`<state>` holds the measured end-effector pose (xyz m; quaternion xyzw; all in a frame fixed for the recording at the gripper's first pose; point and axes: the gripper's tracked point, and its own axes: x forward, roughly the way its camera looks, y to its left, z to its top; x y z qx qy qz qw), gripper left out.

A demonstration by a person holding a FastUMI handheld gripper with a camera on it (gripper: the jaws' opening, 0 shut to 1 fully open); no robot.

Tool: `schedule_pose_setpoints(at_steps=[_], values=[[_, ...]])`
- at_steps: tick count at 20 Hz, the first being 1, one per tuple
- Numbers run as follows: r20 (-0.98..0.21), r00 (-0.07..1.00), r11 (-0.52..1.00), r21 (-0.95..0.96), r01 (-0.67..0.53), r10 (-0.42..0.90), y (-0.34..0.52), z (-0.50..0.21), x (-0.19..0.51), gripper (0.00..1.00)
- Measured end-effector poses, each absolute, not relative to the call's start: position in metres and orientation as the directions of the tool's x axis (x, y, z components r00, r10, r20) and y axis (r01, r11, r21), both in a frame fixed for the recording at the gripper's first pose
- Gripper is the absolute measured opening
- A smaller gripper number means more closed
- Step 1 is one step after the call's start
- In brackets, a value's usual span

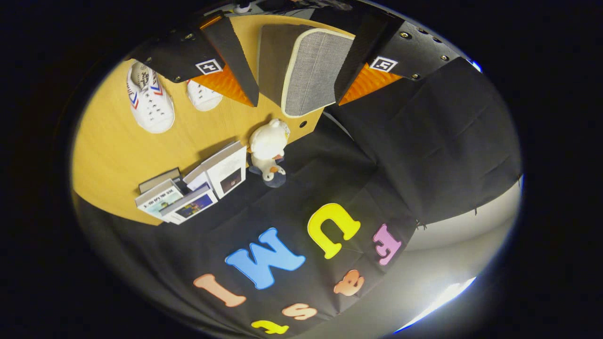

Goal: Open the storage box then place both shoes into the box .Put the left shoe in first, then the right shoe, with the right side of both shoes facing outward in a uniform manner.

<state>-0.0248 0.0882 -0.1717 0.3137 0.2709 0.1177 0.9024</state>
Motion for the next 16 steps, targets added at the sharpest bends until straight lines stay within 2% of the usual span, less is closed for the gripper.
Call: schedule_pose_setpoints(at_steps=[7,16], values=[[-0.451,0.735,0.587,0.805,0.089,0.506,0.115,-0.214,-0.035,0.98],[-0.434,0.657,0.403,0.891,0.21,0.616,0.153,-0.246,-0.048,0.97]])
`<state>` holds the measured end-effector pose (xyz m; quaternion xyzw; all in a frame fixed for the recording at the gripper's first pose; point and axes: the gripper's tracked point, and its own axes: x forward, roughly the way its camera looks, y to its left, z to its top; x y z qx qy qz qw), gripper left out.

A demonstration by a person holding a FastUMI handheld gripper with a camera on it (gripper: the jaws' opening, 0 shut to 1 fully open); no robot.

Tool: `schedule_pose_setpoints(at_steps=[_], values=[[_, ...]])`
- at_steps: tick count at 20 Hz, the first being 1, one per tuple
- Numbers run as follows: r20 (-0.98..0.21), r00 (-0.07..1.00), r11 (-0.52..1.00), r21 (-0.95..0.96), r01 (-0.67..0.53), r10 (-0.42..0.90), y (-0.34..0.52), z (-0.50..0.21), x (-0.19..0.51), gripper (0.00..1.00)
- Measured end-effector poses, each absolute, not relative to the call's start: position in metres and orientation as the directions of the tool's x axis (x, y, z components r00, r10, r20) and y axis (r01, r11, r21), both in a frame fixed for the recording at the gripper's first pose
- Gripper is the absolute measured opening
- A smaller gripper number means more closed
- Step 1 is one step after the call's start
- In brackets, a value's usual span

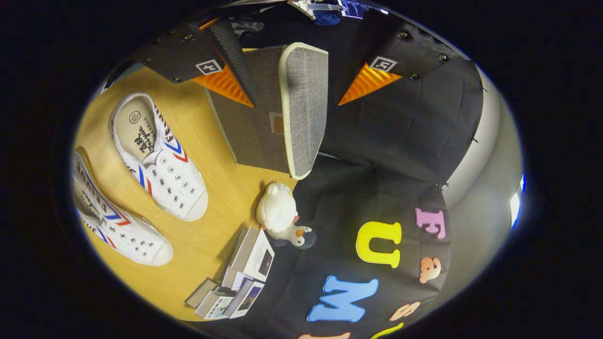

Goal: Open the storage box then place both shoes into the box .Put the left shoe in first, then the right shoe, with the right side of both shoes facing outward in a uniform manner.

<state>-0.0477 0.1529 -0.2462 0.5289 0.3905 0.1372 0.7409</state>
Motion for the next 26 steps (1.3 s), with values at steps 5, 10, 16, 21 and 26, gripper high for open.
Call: schedule_pose_setpoints(at_steps=[5,10,16,21,26], values=[[-0.439,0.62,0.388,0.894,0.226,0.65,0.167,-0.254,-0.053,0.8],[-0.453,0.579,0.423,0.884,0.197,0.678,0.179,-0.255,-0.057,0.8],[-0.474,0.588,0.41,0.877,0.25,0.655,0.172,-0.262,-0.051,0.26],[-0.469,0.591,0.431,0.876,0.216,0.657,0.17,-0.261,-0.041,0.01],[-0.426,0.596,0.421,0.893,0.157,0.68,0.181,-0.222,-0.039,0.0]])
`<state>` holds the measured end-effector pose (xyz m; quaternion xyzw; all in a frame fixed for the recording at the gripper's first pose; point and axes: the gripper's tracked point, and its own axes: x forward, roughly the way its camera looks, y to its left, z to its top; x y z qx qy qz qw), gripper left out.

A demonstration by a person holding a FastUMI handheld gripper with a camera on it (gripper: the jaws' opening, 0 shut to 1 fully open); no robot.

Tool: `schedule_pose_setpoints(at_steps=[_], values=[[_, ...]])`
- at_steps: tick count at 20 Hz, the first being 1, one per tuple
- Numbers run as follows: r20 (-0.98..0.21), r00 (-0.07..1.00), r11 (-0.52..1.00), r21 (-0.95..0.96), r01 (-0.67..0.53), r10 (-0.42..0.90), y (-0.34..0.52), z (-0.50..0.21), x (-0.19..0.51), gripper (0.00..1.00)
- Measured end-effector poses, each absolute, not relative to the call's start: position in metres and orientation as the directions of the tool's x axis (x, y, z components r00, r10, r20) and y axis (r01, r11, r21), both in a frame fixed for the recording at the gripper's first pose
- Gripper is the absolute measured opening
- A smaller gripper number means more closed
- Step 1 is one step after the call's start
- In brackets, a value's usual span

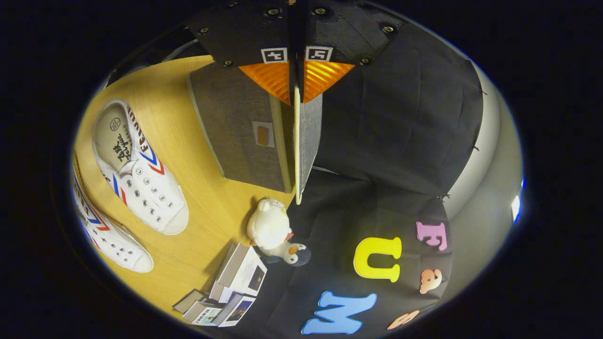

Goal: Open the storage box then place both shoes into the box .Put the left shoe in first, then the right shoe, with the right side of both shoes facing outward in a uniform manner.

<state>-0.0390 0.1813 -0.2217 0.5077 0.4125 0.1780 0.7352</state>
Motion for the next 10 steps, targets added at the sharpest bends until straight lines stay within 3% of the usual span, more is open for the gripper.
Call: schedule_pose_setpoints(at_steps=[10], values=[[-0.34,0.59,0.443,0.896,-0.034,0.732,0.242,-0.138,-0.018,0.0]])
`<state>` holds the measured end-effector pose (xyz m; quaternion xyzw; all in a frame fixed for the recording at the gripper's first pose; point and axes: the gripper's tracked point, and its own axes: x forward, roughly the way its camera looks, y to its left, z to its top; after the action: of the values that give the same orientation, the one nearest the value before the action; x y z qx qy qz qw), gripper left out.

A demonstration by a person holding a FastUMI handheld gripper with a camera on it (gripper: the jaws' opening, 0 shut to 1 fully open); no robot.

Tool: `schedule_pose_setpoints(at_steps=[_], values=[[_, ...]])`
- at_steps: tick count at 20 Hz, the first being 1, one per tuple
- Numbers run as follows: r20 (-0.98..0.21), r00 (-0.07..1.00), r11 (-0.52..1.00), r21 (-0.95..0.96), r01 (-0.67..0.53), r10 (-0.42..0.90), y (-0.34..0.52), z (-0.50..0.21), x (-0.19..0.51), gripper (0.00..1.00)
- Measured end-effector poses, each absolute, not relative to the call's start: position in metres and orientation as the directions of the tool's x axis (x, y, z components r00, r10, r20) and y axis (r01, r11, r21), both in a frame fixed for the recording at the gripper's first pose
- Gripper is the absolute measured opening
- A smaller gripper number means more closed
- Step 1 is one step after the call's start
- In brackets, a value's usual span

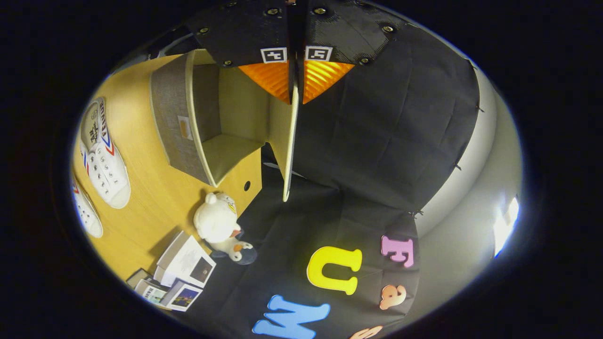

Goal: Open the storage box then place both shoes into the box .Put the left shoe in first, then the right shoe, with the right side of both shoes facing outward in a uniform manner.

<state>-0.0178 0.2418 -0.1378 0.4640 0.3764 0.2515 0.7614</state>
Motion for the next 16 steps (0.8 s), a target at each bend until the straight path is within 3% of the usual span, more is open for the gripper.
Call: schedule_pose_setpoints(at_steps=[13,16], values=[[-0.352,0.542,0.528,0.823,-0.209,0.763,0.359,-0.116,-0.025,0.01],[-0.341,0.536,0.531,0.81,-0.25,0.772,0.382,-0.109,-0.027,0.05]])
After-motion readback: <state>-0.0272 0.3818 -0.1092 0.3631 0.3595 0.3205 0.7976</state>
